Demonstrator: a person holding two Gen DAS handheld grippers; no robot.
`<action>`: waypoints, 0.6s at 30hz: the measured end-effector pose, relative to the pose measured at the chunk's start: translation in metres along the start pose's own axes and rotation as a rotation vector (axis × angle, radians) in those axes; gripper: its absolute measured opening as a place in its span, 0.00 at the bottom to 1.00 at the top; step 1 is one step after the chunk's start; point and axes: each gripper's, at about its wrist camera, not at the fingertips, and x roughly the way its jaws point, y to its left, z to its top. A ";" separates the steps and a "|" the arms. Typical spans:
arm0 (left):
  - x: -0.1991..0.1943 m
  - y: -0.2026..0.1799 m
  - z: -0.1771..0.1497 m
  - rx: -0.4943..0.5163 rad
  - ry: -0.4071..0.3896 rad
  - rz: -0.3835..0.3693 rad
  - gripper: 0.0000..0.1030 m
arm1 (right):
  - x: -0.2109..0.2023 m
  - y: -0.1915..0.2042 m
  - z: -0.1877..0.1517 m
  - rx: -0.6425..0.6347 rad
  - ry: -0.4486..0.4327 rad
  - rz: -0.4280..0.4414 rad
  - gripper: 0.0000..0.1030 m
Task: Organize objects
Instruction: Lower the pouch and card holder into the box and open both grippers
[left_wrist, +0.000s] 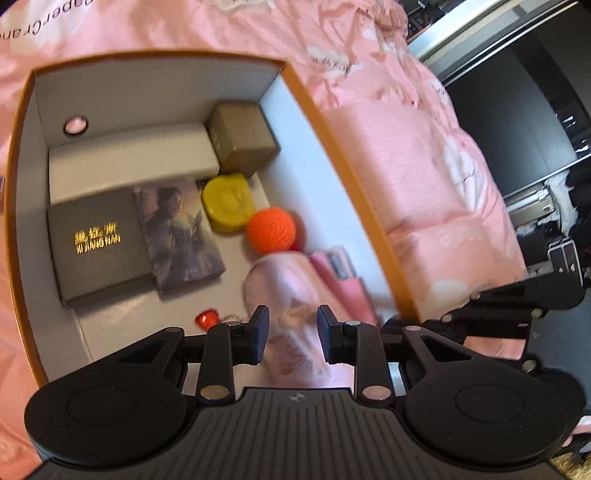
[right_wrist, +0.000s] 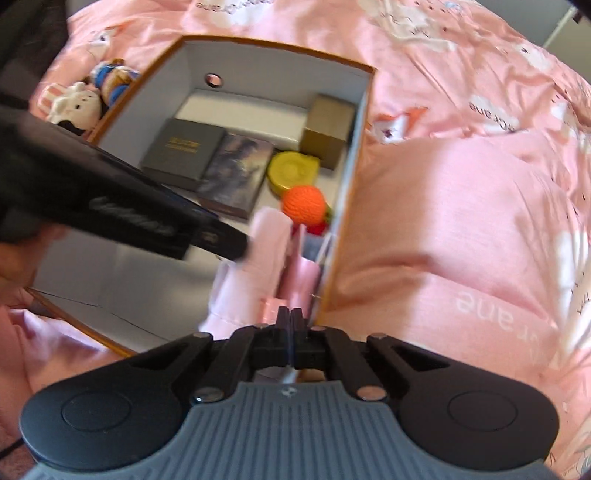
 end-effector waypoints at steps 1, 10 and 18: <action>0.001 0.003 -0.001 -0.005 0.000 -0.010 0.30 | 0.000 0.002 -0.001 -0.001 -0.002 0.006 0.00; -0.004 0.002 -0.003 0.002 -0.030 -0.012 0.30 | -0.007 0.011 -0.001 -0.024 -0.038 0.012 0.04; -0.030 -0.010 -0.009 0.063 -0.103 0.036 0.30 | -0.014 0.017 0.002 -0.038 -0.067 0.002 0.07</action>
